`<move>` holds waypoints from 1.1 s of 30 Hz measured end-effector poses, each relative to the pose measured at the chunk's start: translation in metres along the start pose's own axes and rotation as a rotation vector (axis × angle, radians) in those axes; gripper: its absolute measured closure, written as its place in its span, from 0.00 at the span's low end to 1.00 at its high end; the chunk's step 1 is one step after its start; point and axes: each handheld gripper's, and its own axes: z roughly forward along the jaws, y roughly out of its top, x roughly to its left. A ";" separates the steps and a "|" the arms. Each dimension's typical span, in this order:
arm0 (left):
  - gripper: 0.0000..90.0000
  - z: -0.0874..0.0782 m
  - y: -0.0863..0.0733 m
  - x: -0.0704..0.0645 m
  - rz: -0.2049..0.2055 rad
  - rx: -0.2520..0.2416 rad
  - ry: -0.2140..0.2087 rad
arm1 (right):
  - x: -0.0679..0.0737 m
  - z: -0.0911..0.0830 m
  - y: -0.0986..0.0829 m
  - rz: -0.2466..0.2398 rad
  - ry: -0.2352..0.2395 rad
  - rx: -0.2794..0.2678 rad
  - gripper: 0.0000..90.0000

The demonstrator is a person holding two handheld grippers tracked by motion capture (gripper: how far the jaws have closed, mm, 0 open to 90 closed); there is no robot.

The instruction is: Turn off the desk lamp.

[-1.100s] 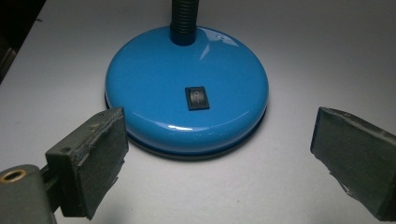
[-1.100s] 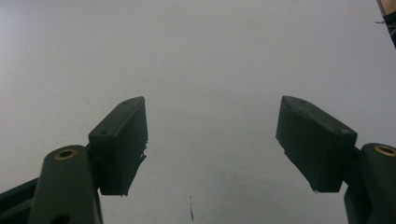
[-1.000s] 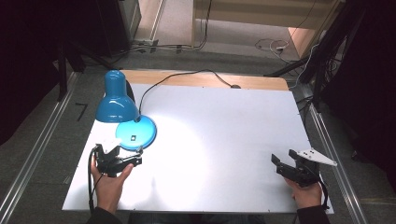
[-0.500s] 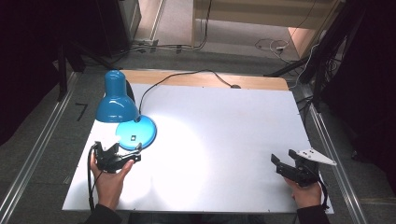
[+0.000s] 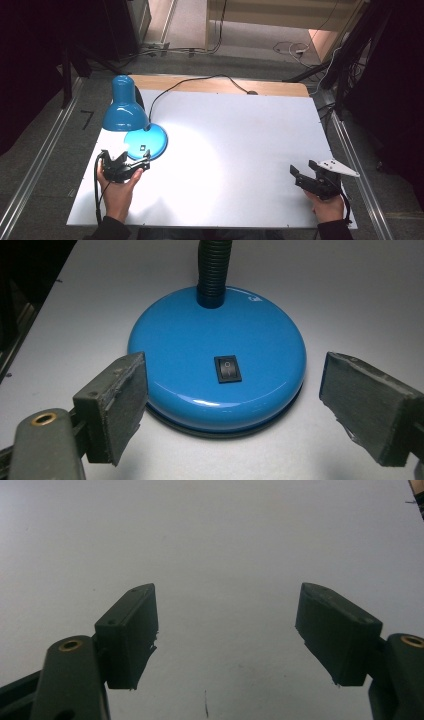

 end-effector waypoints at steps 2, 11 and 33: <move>0.19 0.000 0.000 -0.001 0.002 -0.009 0.004 | 0.000 0.000 0.000 0.000 0.001 -0.001 0.26; 0.51 0.004 0.001 0.003 -0.005 -0.026 -0.033 | 0.000 0.000 0.000 -0.001 0.003 -0.002 0.26; 1.00 0.018 0.006 0.014 -0.014 -0.001 -0.110 | 0.000 0.000 0.001 -0.003 0.005 -0.003 0.26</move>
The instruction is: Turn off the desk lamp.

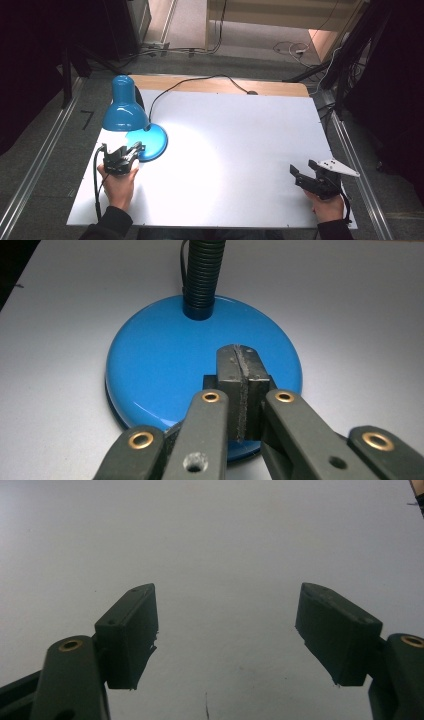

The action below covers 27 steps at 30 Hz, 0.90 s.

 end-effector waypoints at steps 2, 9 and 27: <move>1.00 0.001 0.000 0.001 -0.001 0.006 0.003 | 0.000 0.000 0.000 0.002 0.001 0.000 0.26; 1.00 0.007 0.000 0.003 -0.018 0.032 0.002 | 0.000 0.000 0.000 0.003 -0.001 0.002 0.26; 1.00 0.015 -0.002 0.004 -0.019 0.065 0.019 | 0.000 0.000 0.000 -0.001 0.002 -0.001 0.26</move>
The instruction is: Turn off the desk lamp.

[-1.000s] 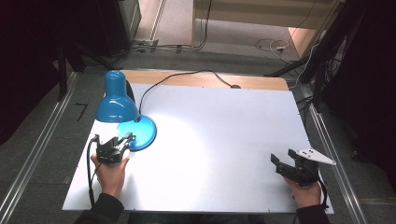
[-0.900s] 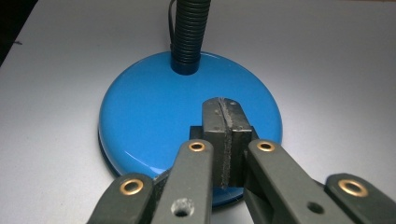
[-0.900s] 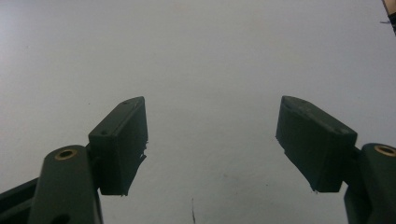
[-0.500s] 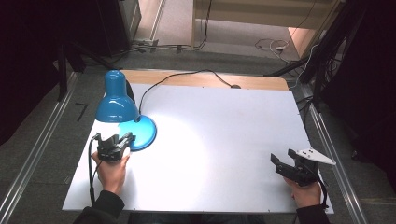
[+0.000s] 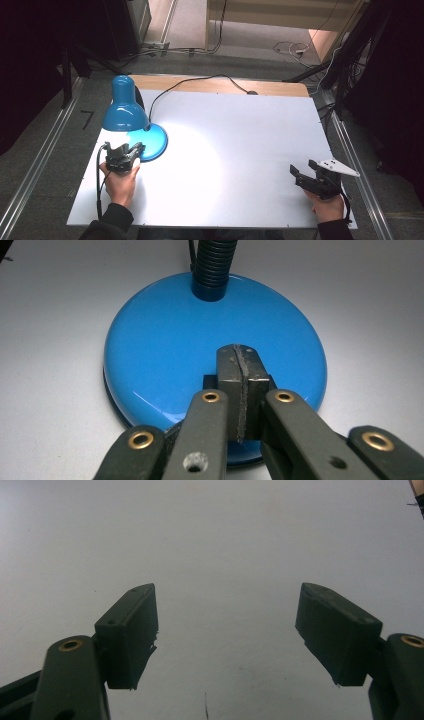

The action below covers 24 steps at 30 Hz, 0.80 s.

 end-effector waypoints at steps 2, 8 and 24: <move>1.00 0.000 0.000 0.000 -0.002 0.000 0.000 | 0.000 0.000 0.000 0.000 -0.002 0.000 0.26; 1.00 0.001 0.001 0.000 -0.004 0.002 0.004 | 0.001 0.001 0.000 -0.005 -0.002 0.001 0.26; 1.00 0.002 0.002 -0.001 -0.001 0.003 0.012 | 0.003 0.004 0.002 -0.010 0.005 0.007 0.26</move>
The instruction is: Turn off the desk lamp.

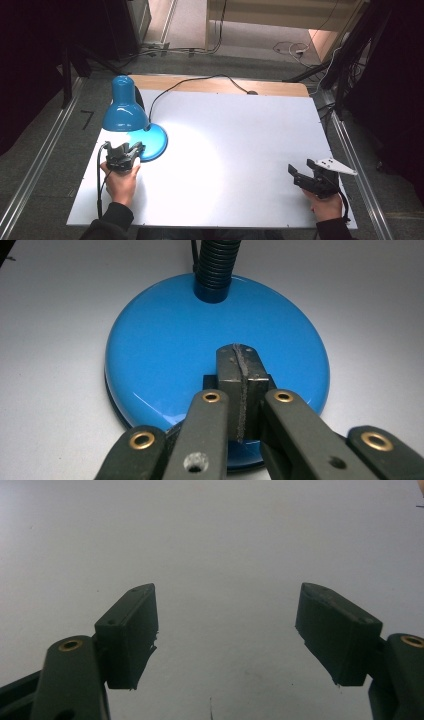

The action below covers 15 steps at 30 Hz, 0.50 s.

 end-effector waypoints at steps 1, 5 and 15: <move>1.00 0.000 0.000 0.000 0.000 0.000 0.001 | 0.000 0.000 0.000 -0.002 0.001 0.000 0.26; 1.00 0.000 0.001 0.000 -0.002 0.004 0.002 | 0.001 0.001 0.001 -0.005 0.003 0.001 0.26; 1.00 0.006 0.004 -0.002 0.025 0.006 0.011 | 0.002 0.004 0.001 -0.009 0.004 0.009 0.26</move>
